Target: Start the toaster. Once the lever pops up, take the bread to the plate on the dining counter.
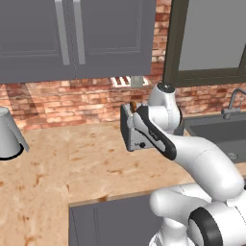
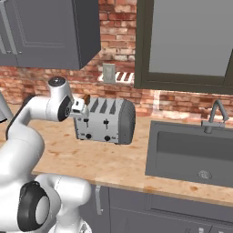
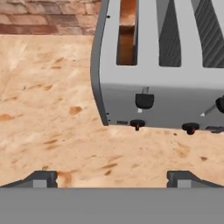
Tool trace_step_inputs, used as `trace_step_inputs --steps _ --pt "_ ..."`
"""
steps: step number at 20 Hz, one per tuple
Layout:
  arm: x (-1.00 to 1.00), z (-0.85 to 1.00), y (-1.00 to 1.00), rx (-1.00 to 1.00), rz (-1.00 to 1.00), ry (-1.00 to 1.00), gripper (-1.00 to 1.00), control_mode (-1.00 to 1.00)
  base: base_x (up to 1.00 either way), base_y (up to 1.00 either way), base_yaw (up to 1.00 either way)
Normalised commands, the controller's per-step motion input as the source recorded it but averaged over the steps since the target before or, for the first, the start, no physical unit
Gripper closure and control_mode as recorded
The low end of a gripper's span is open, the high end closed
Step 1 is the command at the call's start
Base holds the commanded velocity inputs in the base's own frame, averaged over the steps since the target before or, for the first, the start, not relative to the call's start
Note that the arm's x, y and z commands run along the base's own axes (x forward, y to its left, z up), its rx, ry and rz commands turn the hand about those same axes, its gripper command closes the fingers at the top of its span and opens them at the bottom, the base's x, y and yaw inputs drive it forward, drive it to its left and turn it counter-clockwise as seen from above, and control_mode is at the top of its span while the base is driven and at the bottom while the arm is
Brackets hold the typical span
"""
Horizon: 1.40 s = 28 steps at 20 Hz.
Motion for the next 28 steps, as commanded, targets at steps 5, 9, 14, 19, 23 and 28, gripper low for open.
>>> trace_step_inputs --steps 5,9,14,19,23,28 --pt "0.19 -0.17 0.00 0.00 0.00 -0.02 -1.00 -1.00 0.00 0.00 0.00" --pt "0.17 -0.16 0.00 0.00 0.00 -0.03 -1.00 -1.00 0.00 0.00 0.00" --pt "0.15 -0.13 0.00 0.00 0.00 -0.03 -1.00 -1.00 0.00 0.00 0.00" --pt "0.14 -0.13 0.00 0.00 0.00 -0.02 -1.00 -1.00 0.00 0.00 0.00" --pt "0.10 -0.04 0.00 0.00 0.00 -0.04 -1.00 -1.00 0.00 0.00 0.00" --pt "0.14 -0.02 0.00 0.00 0.00 -0.03 -1.00 -1.00 0.00 0.00 0.00"
